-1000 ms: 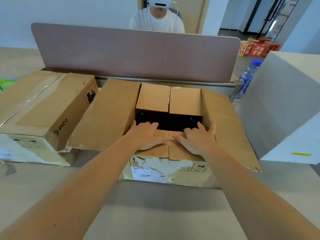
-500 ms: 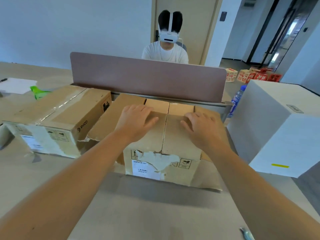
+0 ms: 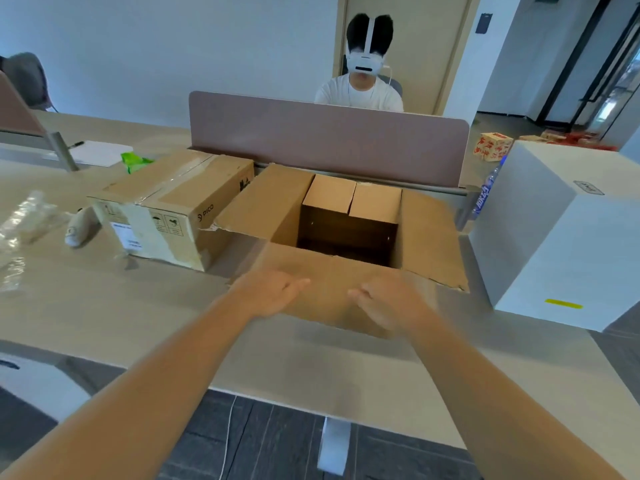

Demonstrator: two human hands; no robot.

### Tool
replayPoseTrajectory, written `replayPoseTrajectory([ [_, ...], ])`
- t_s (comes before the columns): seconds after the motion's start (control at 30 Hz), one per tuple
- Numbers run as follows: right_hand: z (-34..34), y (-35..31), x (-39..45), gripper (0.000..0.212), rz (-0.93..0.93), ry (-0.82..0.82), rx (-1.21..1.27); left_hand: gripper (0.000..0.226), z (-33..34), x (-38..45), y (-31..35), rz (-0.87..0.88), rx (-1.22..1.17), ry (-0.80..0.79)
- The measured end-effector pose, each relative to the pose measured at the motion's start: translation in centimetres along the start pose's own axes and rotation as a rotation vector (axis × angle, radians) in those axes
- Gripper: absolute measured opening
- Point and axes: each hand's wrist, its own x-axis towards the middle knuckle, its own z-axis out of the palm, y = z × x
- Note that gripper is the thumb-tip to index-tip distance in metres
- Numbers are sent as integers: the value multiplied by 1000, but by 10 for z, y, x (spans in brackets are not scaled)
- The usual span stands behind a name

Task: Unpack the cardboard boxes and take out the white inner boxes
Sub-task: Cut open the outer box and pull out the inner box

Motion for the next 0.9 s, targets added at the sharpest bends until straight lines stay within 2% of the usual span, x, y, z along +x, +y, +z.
replayPoseTrajectory([
  [0.07,22,9,7,35,-4,-58,-45,49,14,-2,-1,8,3,-142],
  [0.13,37,17,13,34,-25,-87,-109,48,22,-1,-2,7,8,-191],
  [0.23,38,22,20,35,-17,-55,-102,49,16,4,1,36,6,-107],
  [0.3,29,21,25,25,-21,-25,-55,48,2,11,5,72,19,-22],
  [0.47,-8,17,47,28,-36,145,46,44,-34,50,19,137,30,121],
  [0.6,-32,22,77,32,36,201,87,46,-48,100,19,182,64,153],
  [0.9,-46,49,176,37,285,120,156,44,-48,235,3,342,283,61],
])
